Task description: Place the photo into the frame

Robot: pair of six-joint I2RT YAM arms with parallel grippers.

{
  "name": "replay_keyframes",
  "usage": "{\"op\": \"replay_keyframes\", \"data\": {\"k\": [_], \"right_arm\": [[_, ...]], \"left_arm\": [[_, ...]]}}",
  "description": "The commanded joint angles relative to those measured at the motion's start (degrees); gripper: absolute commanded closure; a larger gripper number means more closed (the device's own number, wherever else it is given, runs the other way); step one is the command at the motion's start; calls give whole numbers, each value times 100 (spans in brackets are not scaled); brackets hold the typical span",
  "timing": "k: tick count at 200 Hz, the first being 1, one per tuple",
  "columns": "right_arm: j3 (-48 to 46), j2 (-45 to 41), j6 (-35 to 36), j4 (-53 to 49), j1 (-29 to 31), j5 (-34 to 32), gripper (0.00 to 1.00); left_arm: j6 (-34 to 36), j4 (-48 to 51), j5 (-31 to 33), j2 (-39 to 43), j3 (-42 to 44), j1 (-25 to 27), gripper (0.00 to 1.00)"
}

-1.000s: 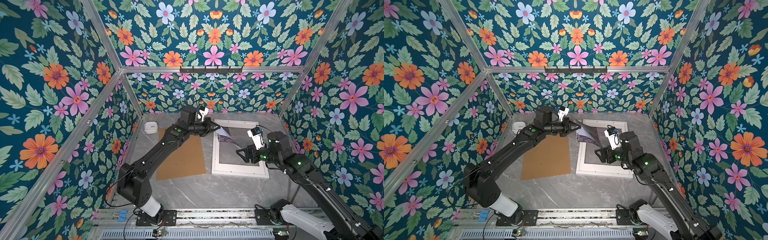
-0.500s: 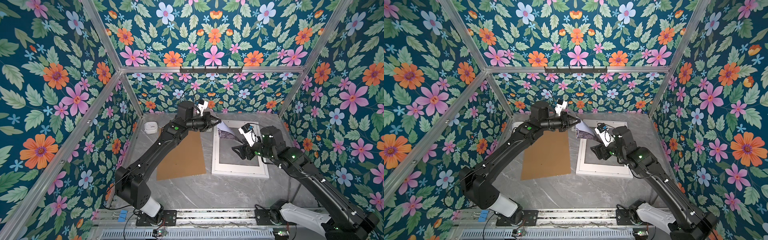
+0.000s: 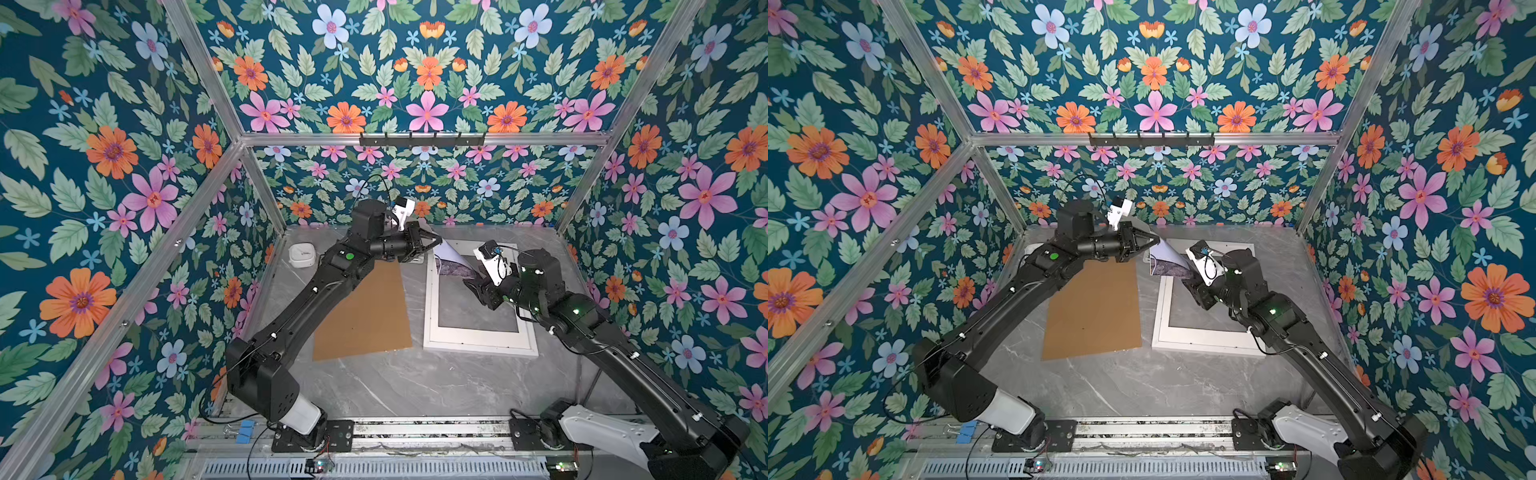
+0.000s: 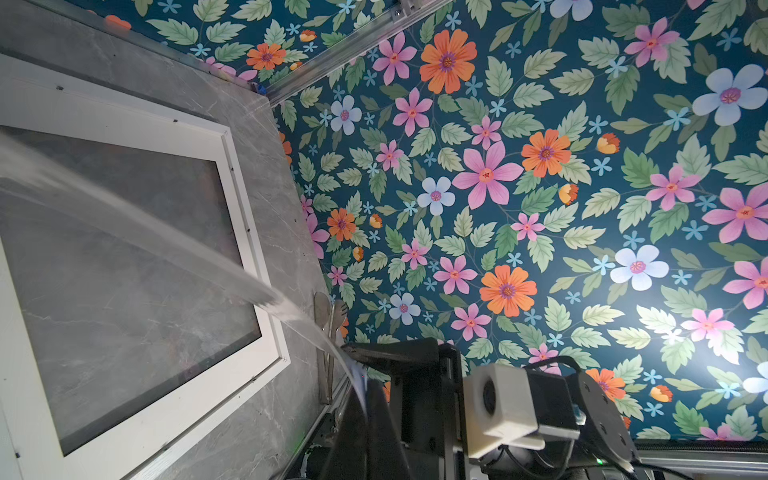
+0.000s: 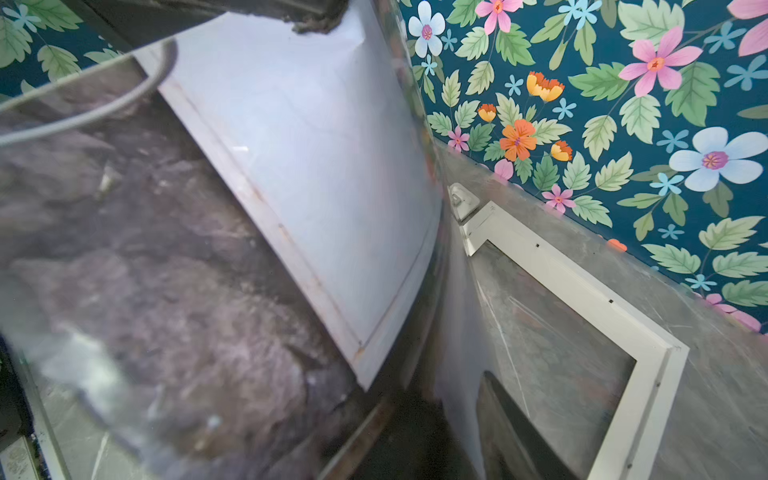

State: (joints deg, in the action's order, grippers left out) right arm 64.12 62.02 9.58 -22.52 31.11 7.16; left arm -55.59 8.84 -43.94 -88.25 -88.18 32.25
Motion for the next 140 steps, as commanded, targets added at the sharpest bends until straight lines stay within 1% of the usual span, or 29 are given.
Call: {"op": "replay_keyframes", "data": {"k": [1, 20, 37, 65, 98, 105, 125, 140], "right_arm": [[-70, 29, 114, 567, 3, 96, 52], [-123, 70, 80, 749, 7, 145, 59], [-97, 123, 78, 758, 3, 183, 61], [-98, 88, -61, 755, 5, 252, 73], [-278, -100, -211, 932, 5, 304, 76], [-302, -128, -236, 945, 2, 319, 79], [-317, -151, -285, 935, 9, 365, 92], [-312, -130, -299, 900, 7, 403, 96]], "left_arm": [[15, -87, -53, 35, -61, -8, 100], [16, -85, -61, 40, -85, -8, 100], [24, -72, -53, 53, -93, -8, 100], [66, -14, -25, 66, -118, -8, 100], [88, -8, 42, 59, -115, -17, 100], [90, -14, 44, 52, -120, -17, 100], [76, -34, 54, 36, -138, -17, 100], [83, -36, 61, 18, -160, -23, 100]]}}
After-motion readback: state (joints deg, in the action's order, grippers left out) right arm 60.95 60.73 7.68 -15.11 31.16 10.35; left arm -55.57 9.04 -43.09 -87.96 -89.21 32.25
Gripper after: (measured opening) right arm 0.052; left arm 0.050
